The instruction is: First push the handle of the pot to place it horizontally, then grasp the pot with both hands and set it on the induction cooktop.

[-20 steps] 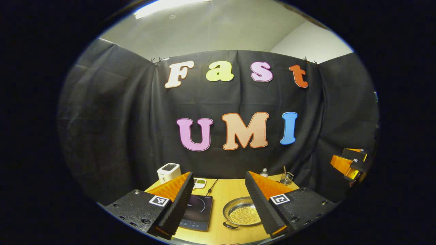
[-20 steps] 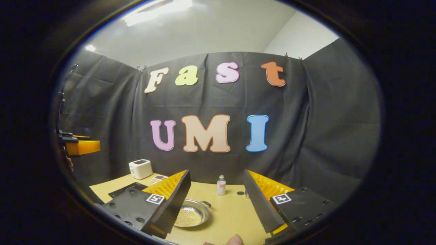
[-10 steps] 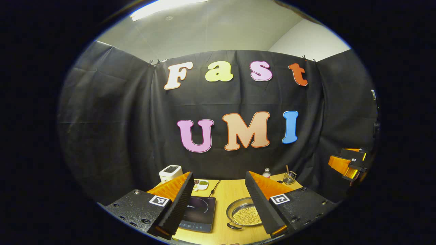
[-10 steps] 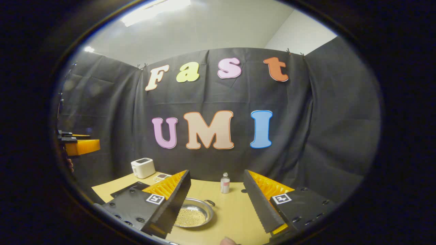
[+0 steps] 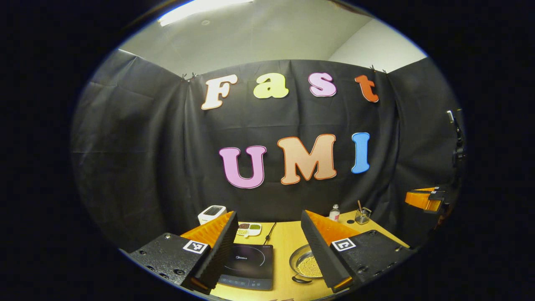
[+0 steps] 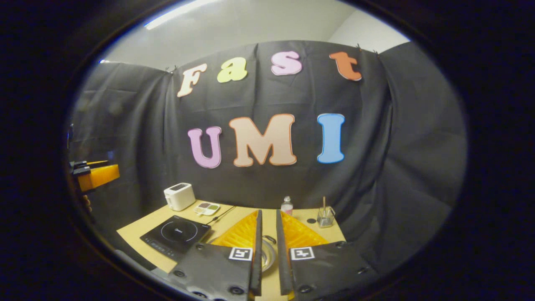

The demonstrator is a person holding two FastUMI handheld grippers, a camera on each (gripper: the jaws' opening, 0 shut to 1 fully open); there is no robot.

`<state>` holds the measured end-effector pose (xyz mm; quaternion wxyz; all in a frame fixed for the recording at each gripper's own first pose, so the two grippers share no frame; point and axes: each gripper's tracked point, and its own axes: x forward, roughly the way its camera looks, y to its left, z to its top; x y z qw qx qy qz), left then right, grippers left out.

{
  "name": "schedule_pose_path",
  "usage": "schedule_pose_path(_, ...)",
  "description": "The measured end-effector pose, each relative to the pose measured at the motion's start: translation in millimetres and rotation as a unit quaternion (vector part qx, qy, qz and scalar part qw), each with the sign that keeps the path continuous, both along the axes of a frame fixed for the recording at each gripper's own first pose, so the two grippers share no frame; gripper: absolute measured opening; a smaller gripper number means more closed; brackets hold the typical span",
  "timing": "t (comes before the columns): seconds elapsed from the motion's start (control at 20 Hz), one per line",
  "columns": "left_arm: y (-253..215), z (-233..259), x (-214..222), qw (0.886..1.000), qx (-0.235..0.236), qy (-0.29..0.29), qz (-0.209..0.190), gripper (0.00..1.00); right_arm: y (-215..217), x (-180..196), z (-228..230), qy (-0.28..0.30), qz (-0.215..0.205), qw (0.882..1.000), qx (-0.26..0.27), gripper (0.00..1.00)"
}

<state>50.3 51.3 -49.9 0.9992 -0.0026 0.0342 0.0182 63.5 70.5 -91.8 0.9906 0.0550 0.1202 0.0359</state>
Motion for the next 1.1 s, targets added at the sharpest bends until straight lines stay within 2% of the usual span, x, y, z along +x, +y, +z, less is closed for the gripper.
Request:
schedule_pose_path(0.05,6,-4,7,1.0,-0.009,0.002,-0.006,0.96,11,5,-14,0.024,0.005,1.0,0.019,0.09)
schedule_pose_path(0.1,11,-9,16,1.0,-0.021,0.003,-0.013,0.95,23,9,-27,0.044,0.013,0.998,0.04,0.0)
schedule_pose_path(0.25,28,-27,46,0.999,-0.031,0.013,-0.037,0.92,45,17,-61,0.099,-0.006,0.992,0.082,0.02)
schedule_pose_path(0.4,38,-42,73,0.997,-0.038,0.013,-0.071,0.94,53,26,-100,0.14,-0.043,0.987,0.064,0.02)
schedule_pose_path(0.45,40,-52,81,0.996,-0.042,0.021,-0.081,0.92,58,27,-112,0.156,-0.054,0.984,0.07,0.02)
schedule_pose_path(0.5,43,-63,87,0.994,-0.048,0.031,-0.089,0.92,63,26,-126,0.176,-0.066,0.979,0.08,0.0)
schedule_pose_path(0.55,45,-69,92,0.993,-0.058,0.037,-0.099,0.94,67,26,-140,0.194,-0.083,0.973,0.095,0.02)
schedule_pose_path(0.7,49,-89,109,0.986,-0.091,0.052,-0.13,0.89,85,18,-177,0.236,-0.124,0.952,0.149,0.0)
schedule_pose_path(0.75,52,-96,114,0.985,-0.092,0.058,-0.135,0.86,93,13,-191,0.252,-0.131,0.946,0.158,0.02)
schedule_pose_path(0.8,55,-101,118,0.984,-0.091,0.061,-0.138,0.88,96,7,-207,0.268,-0.136,0.94,0.161,0.02)
schedule_pose_path(1.1,69,-115,121,0.984,-0.079,0.056,-0.152,0.88,117,-25,-255,0.325,-0.165,0.912,0.187,0.03)
